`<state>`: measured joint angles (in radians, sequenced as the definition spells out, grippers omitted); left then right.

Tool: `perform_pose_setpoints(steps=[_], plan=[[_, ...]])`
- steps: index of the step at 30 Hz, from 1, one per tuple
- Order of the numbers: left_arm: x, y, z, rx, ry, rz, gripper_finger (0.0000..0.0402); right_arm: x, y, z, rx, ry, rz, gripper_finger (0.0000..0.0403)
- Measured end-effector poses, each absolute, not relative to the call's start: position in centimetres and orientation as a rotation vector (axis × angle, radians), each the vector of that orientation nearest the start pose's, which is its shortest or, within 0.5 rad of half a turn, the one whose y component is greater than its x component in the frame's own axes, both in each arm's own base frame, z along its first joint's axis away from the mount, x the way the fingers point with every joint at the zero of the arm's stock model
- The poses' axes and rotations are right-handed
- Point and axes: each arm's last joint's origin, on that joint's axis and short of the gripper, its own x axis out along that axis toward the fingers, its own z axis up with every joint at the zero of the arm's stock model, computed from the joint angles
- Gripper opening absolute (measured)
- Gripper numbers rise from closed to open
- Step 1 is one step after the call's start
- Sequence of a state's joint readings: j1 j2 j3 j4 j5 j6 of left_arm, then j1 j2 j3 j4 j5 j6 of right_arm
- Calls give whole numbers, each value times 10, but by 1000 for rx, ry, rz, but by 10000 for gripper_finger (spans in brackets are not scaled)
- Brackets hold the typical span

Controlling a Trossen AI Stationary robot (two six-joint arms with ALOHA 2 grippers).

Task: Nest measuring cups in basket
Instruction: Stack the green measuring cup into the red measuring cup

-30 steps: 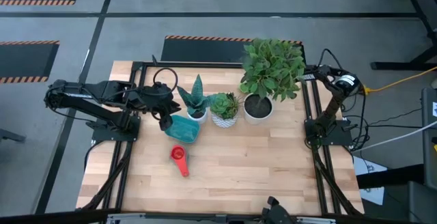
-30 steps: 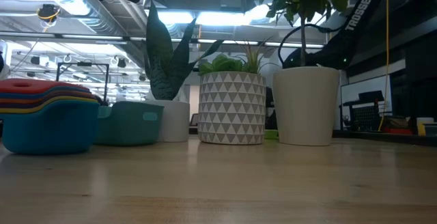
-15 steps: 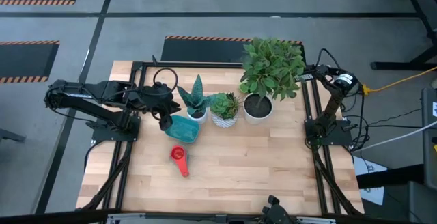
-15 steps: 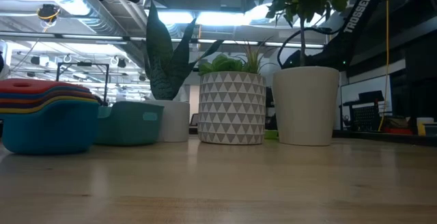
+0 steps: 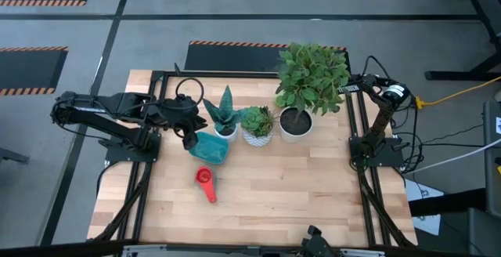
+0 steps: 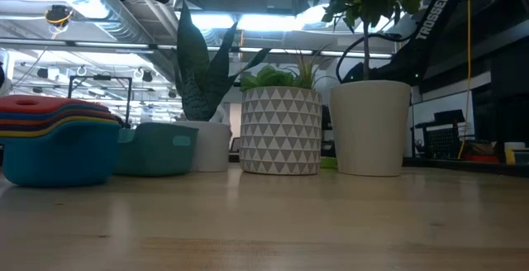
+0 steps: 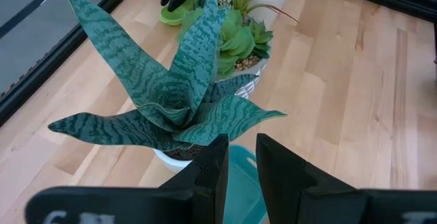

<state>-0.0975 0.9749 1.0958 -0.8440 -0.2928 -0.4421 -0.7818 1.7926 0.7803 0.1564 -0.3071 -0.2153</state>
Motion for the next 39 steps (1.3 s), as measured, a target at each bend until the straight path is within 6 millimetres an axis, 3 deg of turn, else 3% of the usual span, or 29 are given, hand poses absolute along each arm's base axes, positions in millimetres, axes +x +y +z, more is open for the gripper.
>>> perform_pose_setpoints(steps=[15, 27, 39], plan=[[179, -10, 348, -292, 660, 316, 69, 233, -219, 112, 232, 792, -350, 115], [179, -10, 348, -293, 660, 316, 69, 233, -219, 112, 227, 797, -345, 32], [179, -10, 348, -292, 659, 319, 69, 229, -220, 122, 207, 802, -396, 22]])
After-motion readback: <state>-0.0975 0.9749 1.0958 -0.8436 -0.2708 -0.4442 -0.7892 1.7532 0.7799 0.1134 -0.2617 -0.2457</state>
